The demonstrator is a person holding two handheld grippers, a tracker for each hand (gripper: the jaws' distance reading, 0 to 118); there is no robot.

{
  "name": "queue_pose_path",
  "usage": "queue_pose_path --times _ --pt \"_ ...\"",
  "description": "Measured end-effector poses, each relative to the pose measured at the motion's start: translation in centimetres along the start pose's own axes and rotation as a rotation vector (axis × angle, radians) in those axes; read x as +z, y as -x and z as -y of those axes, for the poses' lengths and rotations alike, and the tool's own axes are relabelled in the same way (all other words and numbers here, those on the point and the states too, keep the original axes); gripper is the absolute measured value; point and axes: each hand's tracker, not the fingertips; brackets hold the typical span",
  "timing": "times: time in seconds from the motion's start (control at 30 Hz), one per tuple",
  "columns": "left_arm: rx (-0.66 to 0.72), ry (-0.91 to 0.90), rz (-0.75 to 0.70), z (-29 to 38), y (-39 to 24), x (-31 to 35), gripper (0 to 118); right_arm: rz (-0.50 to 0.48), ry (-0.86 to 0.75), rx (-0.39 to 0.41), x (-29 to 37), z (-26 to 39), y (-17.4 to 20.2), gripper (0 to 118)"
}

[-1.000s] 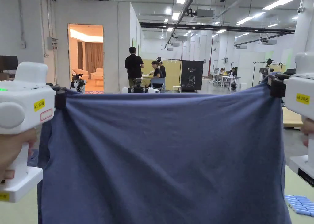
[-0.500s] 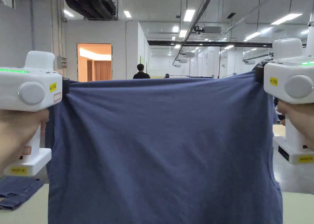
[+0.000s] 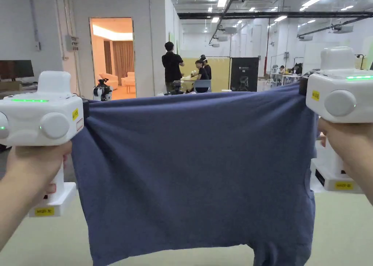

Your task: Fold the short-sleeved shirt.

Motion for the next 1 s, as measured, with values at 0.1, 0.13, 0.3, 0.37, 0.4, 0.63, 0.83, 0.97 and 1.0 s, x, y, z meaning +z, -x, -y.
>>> queue_pose_path --times 0.1,0.13,0.3,0.37,0.4,0.63,0.83,0.97,1.0 --pt "-0.04 0.103 0.013 5.4 -0.9 -0.5 0 0.007 0.077 0.082 0.1 5.4 0.0 2" --pt "-0.063 0.13 0.024 7.3 -1.3 -0.5 0 0.003 0.087 0.096 0.4 7.4 0.0 2" --pt "-0.074 0.248 0.049 15.2 -2.3 0.6 0 -0.002 0.201 0.053 2.5 15.7 -1.0 2" --pt "-0.069 0.286 0.065 18.0 -2.7 1.8 0 0.002 0.254 0.032 3.8 18.6 -1.6 2" --pt "-0.069 0.305 0.073 19.1 -2.8 2.3 0 0.004 0.274 0.034 4.7 19.6 -1.9 2" --pt "-0.013 0.351 0.143 24.1 -1.9 10.5 0 -0.034 0.31 0.049 14.4 24.4 -4.9 2" --pt "0.004 0.347 0.163 25.3 0.4 19.9 0 -0.08 0.312 0.013 24.9 24.9 -7.5 2" --pt "0.009 0.315 0.187 25.4 2.0 26.5 0 -0.105 0.287 0.029 32.6 24.5 -8.6 2" --pt "-0.009 0.3 0.199 25.6 2.3 28.5 0 -0.109 0.283 0.024 34.7 24.6 -8.9 2"
